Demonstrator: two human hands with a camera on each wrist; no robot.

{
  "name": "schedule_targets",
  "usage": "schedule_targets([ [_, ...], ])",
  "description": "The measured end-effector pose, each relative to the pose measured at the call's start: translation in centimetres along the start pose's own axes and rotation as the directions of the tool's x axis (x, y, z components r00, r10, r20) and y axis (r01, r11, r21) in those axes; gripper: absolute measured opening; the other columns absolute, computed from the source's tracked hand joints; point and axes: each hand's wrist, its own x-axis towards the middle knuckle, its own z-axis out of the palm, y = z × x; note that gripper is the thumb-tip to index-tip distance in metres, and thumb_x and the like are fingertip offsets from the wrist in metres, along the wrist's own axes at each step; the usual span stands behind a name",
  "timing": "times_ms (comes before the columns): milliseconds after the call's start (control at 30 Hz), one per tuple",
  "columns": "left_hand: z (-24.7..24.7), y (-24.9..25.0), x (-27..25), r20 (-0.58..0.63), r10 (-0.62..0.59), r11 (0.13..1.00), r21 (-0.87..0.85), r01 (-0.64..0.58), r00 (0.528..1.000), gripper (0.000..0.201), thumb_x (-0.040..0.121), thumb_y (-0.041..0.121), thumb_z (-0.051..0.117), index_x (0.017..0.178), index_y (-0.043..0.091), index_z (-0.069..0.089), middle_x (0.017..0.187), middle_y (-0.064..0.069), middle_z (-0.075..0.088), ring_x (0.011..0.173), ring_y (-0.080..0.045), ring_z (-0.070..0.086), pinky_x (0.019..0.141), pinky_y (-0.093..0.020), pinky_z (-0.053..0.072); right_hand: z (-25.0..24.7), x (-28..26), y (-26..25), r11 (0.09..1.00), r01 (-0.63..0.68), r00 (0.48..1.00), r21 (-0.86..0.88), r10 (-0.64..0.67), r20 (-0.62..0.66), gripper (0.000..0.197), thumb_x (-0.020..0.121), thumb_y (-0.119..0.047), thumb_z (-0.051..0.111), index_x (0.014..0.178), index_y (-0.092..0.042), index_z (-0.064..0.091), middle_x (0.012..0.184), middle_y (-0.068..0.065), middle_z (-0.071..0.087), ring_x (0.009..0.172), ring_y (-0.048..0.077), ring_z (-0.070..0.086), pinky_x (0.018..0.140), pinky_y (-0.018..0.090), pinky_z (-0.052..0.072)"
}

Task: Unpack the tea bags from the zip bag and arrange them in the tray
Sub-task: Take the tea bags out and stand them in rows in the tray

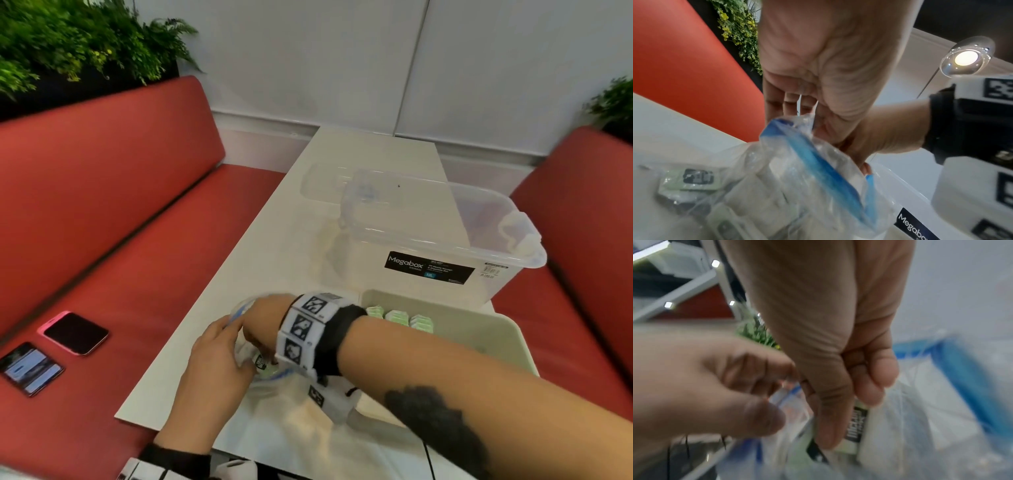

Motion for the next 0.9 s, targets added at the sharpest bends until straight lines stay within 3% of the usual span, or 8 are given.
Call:
schedule_targets([
  [100, -0.6, 0.9, -0.2, 0.009, 0.007, 0.998, -0.061, -0.006, 1.0, 0.054, 0.084, -0.005, 0.048, 0.135, 0.015, 0.048, 0.141, -0.004, 0.043, 0.129, -0.02, 0.04, 0.099, -0.018, 0.027, -1.0, -1.1, 1.6, 0.966, 0.083, 0.995, 0.244, -0.066, -0.075, 0.012, 0.079, -0.005, 0.067, 0.075, -0.012, 0.059, 0.078, 0.003, 0.066, 0.063, 0.012, 0.053, 0.052, 0.019, 0.039],
  [200, -0.9, 1.4, -0.3, -0.032, -0.005, 0.985, -0.172, 0.0, 0.999, 0.042, 0.09, 0.002, 0.04, 0.125, 0.017, 0.057, 0.144, -0.002, 0.041, 0.132, -0.017, 0.035, 0.106, -0.023, 0.023, -1.5, -2.9, 3.4, 0.842, 0.105, 0.988, 0.529, -0.026, -0.155, 0.017, 0.075, -0.006, 0.074, 0.075, -0.012, 0.058, 0.06, -0.006, 0.058, 0.048, 0.006, 0.052, 0.046, 0.014, 0.041],
  [300, -1.6, 2.4, -0.7, -0.168, 0.028, 0.943, -0.323, -0.082, 0.985, 0.04, 0.08, 0.029, 0.039, 0.113, 0.029, 0.061, 0.135, 0.011, 0.046, 0.128, -0.013, 0.039, 0.103, -0.023, 0.028, -1.4, -3.7, 4.4, 0.715, 0.134, 0.981, 0.686, 0.002, -0.194, 0.016, 0.078, -0.005, 0.073, 0.075, -0.01, 0.058, 0.058, -0.005, 0.058, 0.048, 0.008, 0.054, 0.042, 0.012, 0.041],
  [400, -2.3, 3.5, -0.9, -0.149, 0.068, 0.857, -0.497, -0.135, 0.986, 0.043, 0.077, 0.054, 0.052, 0.118, 0.04, 0.055, 0.126, 0.024, 0.052, 0.118, 0.007, 0.045, 0.096, -0.014, 0.032, -1.6, -4.2, 5.0, 0.591, 0.182, 0.969, 0.786, 0.026, -0.245, 0.021, 0.08, -0.004, 0.072, 0.071, -0.014, 0.056, 0.058, -0.003, 0.058, 0.042, 0.003, 0.052, 0.043, 0.012, 0.041],
  [467, -2.4, 4.0, -0.6, -0.066, 0.072, 0.783, -0.614, -0.097, 0.995, 0.043, 0.079, 0.049, 0.064, 0.121, 0.042, 0.054, 0.121, 0.024, 0.058, 0.112, 0.008, 0.051, 0.095, -0.021, 0.038, -1.7, -4.5, 5.1, 0.503, 0.217, 0.963, 0.837, 0.029, -0.267, 0.021, 0.08, -0.003, 0.071, 0.071, -0.014, 0.055, 0.057, -0.001, 0.058, 0.041, 0.004, 0.052, 0.044, 0.014, 0.042],
  [533, -2.4, 4.8, -0.3, -0.029, 0.075, 0.704, -0.706, -0.074, 0.997, 0.033, 0.081, 0.039, 0.064, 0.114, 0.042, 0.061, 0.11, 0.012, 0.069, 0.103, -0.006, 0.063, 0.088, -0.031, 0.048, -1.8, -4.7, 5.1, 0.441, 0.236, 0.957, 0.866, 0.048, -0.285, 0.022, 0.081, -0.002, 0.07, 0.071, -0.015, 0.055, 0.057, 0.001, 0.059, 0.039, 0.005, 0.053, 0.044, 0.015, 0.044],
  [633, -2.1, 6.2, -0.1, 0.016, -0.005, 0.528, -0.849, 0.016, 1.0, 0.027, 0.085, 0.031, 0.055, 0.109, 0.023, 0.064, 0.095, -0.006, 0.074, 0.088, -0.026, 0.07, 0.076, -0.04, 0.057, -1.6, -4.7, 5.0, 0.377, 0.24, 0.939, 0.895, 0.144, -0.313, 0.022, 0.079, -0.003, 0.072, 0.073, -0.016, 0.055, 0.059, 0.004, 0.059, 0.037, 0.007, 0.052, 0.043, 0.017, 0.044],
  [900, -0.6, 6.6, 0.8, 0.243, -0.13, 0.136, -0.956, 0.261, 0.961, 0.025, 0.098, 0.017, 0.039, 0.109, 0.009, 0.06, 0.1, -0.011, 0.071, 0.086, -0.022, 0.07, 0.067, -0.031, 0.06, -0.3, -3.7, 4.7, 0.421, 0.189, 0.884, 0.887, 0.32, -0.341, 0.02, 0.077, -0.011, 0.076, 0.079, -0.016, 0.057, 0.066, 0.002, 0.058, 0.037, 0.004, 0.05, 0.043, 0.016, 0.043],
])
